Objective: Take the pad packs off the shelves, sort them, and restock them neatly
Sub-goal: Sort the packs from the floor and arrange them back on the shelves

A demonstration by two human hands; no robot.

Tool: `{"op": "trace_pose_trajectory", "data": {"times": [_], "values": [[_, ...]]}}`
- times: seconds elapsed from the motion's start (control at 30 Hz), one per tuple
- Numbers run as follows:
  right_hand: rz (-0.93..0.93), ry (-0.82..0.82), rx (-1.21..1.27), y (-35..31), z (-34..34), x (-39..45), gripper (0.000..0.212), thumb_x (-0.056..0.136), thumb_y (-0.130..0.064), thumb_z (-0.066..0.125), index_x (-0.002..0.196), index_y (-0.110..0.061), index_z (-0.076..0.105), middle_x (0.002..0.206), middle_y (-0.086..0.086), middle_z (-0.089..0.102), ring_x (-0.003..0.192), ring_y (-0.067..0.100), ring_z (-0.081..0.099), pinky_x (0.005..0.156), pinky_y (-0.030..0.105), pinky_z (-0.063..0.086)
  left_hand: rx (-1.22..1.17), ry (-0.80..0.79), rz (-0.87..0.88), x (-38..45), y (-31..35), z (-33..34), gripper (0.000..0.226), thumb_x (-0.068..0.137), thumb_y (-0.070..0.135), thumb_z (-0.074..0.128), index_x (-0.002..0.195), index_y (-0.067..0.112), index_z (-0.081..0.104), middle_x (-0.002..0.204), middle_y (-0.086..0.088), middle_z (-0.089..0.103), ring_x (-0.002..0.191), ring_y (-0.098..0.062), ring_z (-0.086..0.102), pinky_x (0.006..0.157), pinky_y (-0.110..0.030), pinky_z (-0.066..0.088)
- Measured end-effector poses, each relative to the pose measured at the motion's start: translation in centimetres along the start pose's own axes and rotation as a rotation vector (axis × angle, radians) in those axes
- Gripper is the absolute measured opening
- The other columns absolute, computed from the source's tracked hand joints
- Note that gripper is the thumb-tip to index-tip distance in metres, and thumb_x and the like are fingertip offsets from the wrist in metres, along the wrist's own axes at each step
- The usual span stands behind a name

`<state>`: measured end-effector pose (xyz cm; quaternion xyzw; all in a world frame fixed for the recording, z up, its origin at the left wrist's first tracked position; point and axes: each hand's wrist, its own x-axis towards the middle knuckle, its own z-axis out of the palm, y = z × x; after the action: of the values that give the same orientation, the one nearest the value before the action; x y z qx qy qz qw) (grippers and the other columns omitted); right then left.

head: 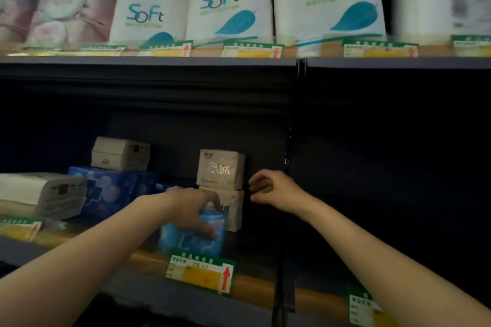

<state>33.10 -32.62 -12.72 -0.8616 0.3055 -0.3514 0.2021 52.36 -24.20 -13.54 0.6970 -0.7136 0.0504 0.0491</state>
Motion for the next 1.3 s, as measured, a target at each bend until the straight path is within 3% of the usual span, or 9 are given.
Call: {"op": "trace_pose_trajectory", "data": {"times": [0.1,0.27,0.4,0.63,0.77,0.93,1.03,1.2,1.3], "values": [[-0.023,0.031,-0.351,-0.6,1.5,1.8,0.04,0.085,-0.014,0.066,0.123,-0.013,0.053,0.128,0.006,0.055,0.115,0.019,0.053,0.095,0.027,0.044,0.214,0.054,-0.145,-0.5,-3.2,-0.2,0.068,0.079,0.04,0.069,0.136,0.038,0.032,0.133,0.003,0.048,0.119,-0.021,0.047,0.101,-0.037,0.037],[-0.101,-0.016,-0.784,-2.5,5.4,6.6,0.073,0.088,-0.012,0.058,0.149,-0.021,0.019,0.159,0.002,-0.004,0.145,0.024,0.001,0.115,0.04,0.014,0.023,0.029,-0.194,-0.9,-6.5,0.5,0.062,0.083,0.027,0.068,0.135,0.037,0.035,0.134,-0.003,0.045,0.118,-0.022,0.049,0.095,-0.035,0.046],[0.079,0.076,-0.863,-3.6,6.0,10.4,0.088,0.086,-0.015,0.063,0.151,-0.024,0.004,0.158,0.005,-0.012,0.145,0.025,-0.01,0.116,0.048,0.003,-0.092,0.048,-0.109,-0.8,-6.9,0.7,0.063,0.086,0.021,0.065,0.139,0.031,0.033,0.138,-0.005,0.042,0.119,-0.023,0.048,0.091,-0.032,0.045],[0.046,0.332,-0.782,-3.6,6.3,10.1,0.087,0.078,-0.032,0.073,0.145,-0.021,0.02,0.149,0.005,0.023,0.135,0.029,0.022,0.113,0.046,0.018,-0.062,0.051,-0.057,-0.6,-6.8,1.0,0.068,0.087,0.021,0.064,0.144,0.028,0.027,0.144,-0.007,0.037,0.125,-0.025,0.044,0.093,-0.032,0.042],[0.11,0.185,-0.697,-4.3,6.3,9.1,0.093,0.075,-0.03,0.076,0.146,-0.029,0.017,0.152,0.007,0.006,0.136,0.033,0.012,0.107,0.044,0.032,-0.05,0.05,-0.082,-0.4,-7.0,1.4,0.071,0.086,0.022,0.064,0.144,0.032,0.025,0.144,-0.007,0.037,0.125,-0.027,0.044,0.101,-0.041,0.042],[0.151,0.152,-0.859,-6.2,6.2,8.2,0.08,0.077,-0.03,0.073,0.141,-0.033,0.025,0.138,0.015,0.029,0.124,0.034,0.037,0.093,0.041,0.044,-0.012,0.103,-0.153,-0.8,-6.2,1.9,0.065,0.087,0.022,0.063,0.141,0.033,0.027,0.143,-0.005,0.039,0.129,-0.03,0.039,0.106,-0.053,0.03],[0.082,0.26,-0.815,-7.5,7.9,6.6,0.081,0.076,-0.042,0.072,0.141,-0.029,0.026,0.135,0.013,0.033,0.119,0.032,0.043,0.091,0.04,0.045,-0.005,0.298,-0.195,-2.1,-5.5,1.9,0.067,0.086,0.025,0.064,0.14,0.03,0.025,0.141,-0.006,0.036,0.132,-0.032,0.03,0.104,-0.059,0.025],[-0.034,0.629,-0.601,-11.0,7.6,3.0,0.081,0.07,-0.048,0.073,0.135,-0.022,0.033,0.131,0.013,0.041,0.119,0.031,0.04,0.094,0.04,0.038,-0.497,1.084,-0.174,-5.0,-5.1,1.1,0.054,0.081,0.035,0.067,0.125,0.029,0.038,0.125,0.0,0.041,0.118,-0.025,0.038,0.094,-0.047,0.035],[-0.037,0.679,-0.58,-13.9,5.8,0.2,0.073,0.068,-0.051,0.072,0.127,-0.024,0.038,0.13,0.01,0.043,0.12,0.034,0.035,0.095,0.041,0.032,-0.863,1.115,0.047,-7.8,-6.5,-0.5,0.047,0.073,0.028,0.077,0.108,0.033,0.046,0.115,0.004,0.05,0.11,-0.017,0.049,0.086,-0.034,0.045]]}}
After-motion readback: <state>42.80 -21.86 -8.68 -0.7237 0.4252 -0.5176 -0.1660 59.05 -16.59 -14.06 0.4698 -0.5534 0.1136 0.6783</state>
